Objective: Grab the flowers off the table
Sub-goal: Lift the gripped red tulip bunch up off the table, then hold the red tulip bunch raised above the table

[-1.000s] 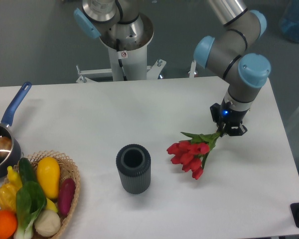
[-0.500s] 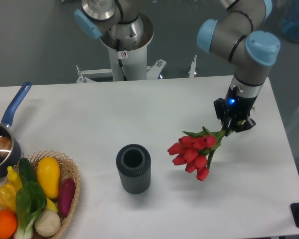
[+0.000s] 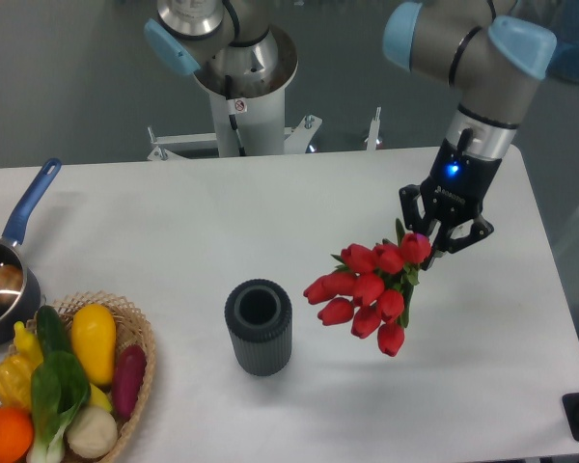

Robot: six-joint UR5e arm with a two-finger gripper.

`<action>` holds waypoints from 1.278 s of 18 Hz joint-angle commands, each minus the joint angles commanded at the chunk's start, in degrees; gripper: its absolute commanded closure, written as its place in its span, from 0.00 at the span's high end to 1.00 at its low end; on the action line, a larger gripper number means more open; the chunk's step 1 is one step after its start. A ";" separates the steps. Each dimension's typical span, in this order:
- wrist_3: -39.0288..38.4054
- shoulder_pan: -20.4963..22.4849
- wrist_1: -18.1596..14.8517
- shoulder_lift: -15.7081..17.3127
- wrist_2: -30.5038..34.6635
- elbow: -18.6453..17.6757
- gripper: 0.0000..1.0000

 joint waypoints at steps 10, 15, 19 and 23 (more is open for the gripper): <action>-6.16 0.09 0.00 1.41 -10.03 -1.14 0.22; -7.93 1.49 0.09 1.15 -15.75 -1.23 0.22; -7.93 1.85 0.09 1.33 -16.37 -1.58 0.22; -8.01 1.76 0.18 1.59 -16.45 -2.46 0.22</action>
